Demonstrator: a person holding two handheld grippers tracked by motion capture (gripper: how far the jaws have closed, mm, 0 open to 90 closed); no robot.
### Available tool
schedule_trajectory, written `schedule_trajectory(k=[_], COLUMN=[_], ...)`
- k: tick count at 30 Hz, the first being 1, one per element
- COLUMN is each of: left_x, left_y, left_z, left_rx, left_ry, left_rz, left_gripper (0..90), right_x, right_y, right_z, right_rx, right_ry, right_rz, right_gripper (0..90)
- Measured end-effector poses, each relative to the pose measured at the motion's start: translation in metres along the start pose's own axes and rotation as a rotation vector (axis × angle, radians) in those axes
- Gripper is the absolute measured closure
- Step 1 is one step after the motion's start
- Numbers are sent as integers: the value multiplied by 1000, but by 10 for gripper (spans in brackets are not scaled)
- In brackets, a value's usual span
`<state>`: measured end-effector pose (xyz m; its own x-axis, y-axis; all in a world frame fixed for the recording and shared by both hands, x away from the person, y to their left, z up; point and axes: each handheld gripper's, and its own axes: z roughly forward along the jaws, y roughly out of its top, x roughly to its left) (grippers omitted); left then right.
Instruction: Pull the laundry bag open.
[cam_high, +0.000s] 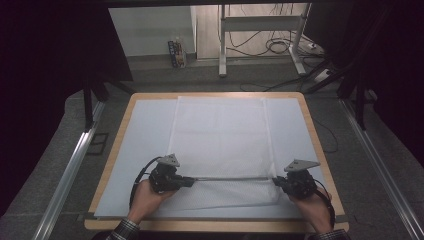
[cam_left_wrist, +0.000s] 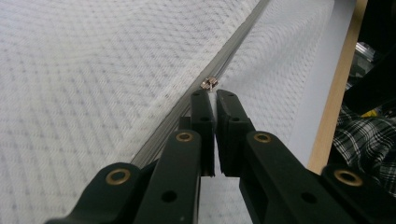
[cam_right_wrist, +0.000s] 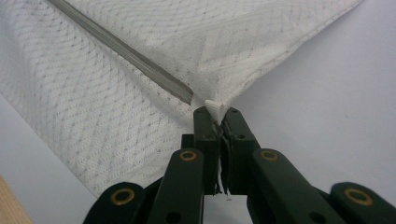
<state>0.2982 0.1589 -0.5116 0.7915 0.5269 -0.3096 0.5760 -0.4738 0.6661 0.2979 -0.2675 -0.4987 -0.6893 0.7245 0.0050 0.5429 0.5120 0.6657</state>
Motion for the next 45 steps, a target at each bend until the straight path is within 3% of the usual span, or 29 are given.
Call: schedule_trajectory(k=[14, 31, 45], left_x=[1, 6, 10], left_y=[-7, -18, -31], left_z=[-9, -26, -40], left_rx=[-13, -31, -50], left_ry=[14, 42, 63], left_rz=[-18, -42, -71], left_gripper=[874, 874, 874], right_x=[1, -2, -3], right_y=[1, -1, -1], right_z=[1, 1, 0], right_rx=[0, 19, 10], right_ry=[19, -19, -8], right_rz=[3, 0, 9], right_gripper=[857, 856, 856])
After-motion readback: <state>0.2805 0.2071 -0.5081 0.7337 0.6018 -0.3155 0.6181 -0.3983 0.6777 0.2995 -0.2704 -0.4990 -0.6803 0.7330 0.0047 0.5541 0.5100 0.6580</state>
